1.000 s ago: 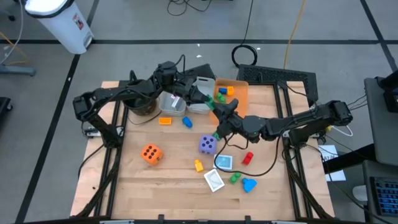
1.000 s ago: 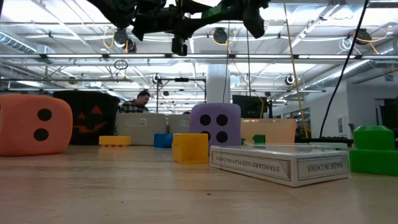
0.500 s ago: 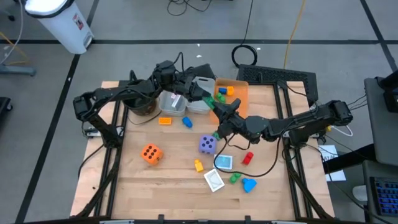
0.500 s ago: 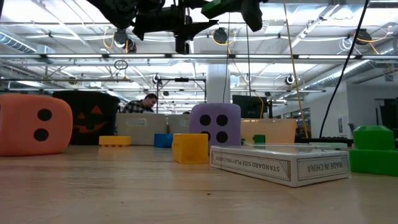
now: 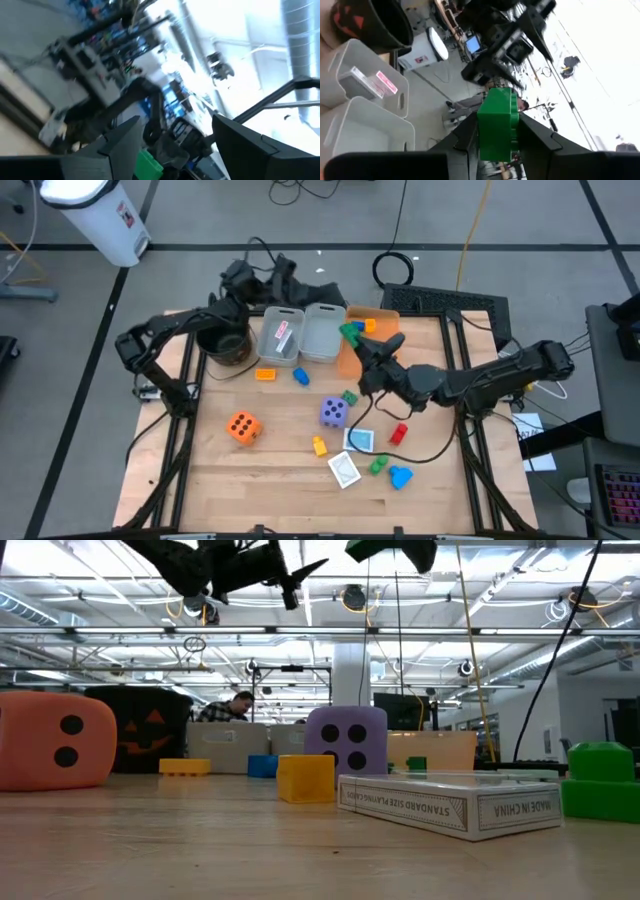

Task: Pick & Place Toys
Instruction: Put the top right green game piece into the orange bin

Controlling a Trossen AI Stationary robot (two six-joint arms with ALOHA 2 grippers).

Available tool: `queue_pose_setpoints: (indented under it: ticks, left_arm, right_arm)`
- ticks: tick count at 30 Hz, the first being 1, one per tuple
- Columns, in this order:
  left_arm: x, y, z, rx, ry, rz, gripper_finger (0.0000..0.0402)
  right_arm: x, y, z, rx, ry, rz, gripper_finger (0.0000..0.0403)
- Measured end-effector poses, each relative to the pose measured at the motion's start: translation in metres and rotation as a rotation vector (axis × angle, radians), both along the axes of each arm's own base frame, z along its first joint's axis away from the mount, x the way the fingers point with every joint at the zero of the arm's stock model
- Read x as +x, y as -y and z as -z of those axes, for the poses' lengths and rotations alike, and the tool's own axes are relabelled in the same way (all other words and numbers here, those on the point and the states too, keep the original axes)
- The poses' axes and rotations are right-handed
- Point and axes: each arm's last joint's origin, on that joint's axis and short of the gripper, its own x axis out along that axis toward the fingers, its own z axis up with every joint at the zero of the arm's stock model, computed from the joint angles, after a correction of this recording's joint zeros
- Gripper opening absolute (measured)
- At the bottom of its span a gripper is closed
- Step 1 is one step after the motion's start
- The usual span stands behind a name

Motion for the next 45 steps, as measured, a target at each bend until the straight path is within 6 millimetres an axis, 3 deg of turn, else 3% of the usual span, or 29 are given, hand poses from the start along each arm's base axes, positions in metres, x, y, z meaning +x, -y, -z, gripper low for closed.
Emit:
queue_pose_setpoints:
  ticks: [6, 12, 19, 26, 32, 40, 45]
  left_arm:
    - [-0.011, -0.011, -0.007, 0.001, 0.057, -0.019, 0.0234]
    - [-0.006, -0.002, -0.007, 0.047, 0.054, 0.033, 0.0221]
    - [0.000, 0.018, -0.013, 0.177, 0.102, 0.048, 0.0212]
    - [-0.009, 0.034, -0.031, 0.273, 0.171, 0.042, 0.0213]
    - [-0.015, 0.037, -0.039, 0.289, 0.188, 0.038, 0.0202]
    - [-0.011, 0.039, -0.035, 0.291, 0.161, 0.050, 0.0191]
    - [-0.009, 0.044, -0.036, 0.296, 0.166, 0.064, 0.0199]
  right_arm:
    - [-0.016, 0.018, -0.010, 0.023, -0.003, 0.051, 0.0092]
    - [-0.022, 0.044, -0.006, 0.093, -0.010, 0.101, 0.0092]
    - [-0.027, 0.079, 0.014, 0.339, -0.027, 0.066, 0.0092]
    - [-0.039, 0.106, 0.038, 0.687, -0.103, 0.027, 0.0092]
    - [-0.049, 0.132, 0.051, 1.010, -0.060, 0.019, 0.0091]
    - [-0.046, 0.150, 0.067, 1.178, -0.070, 0.020, 0.0091]
    - [-0.039, 0.167, 0.079, 1.280, -0.123, 0.123, 0.0091]
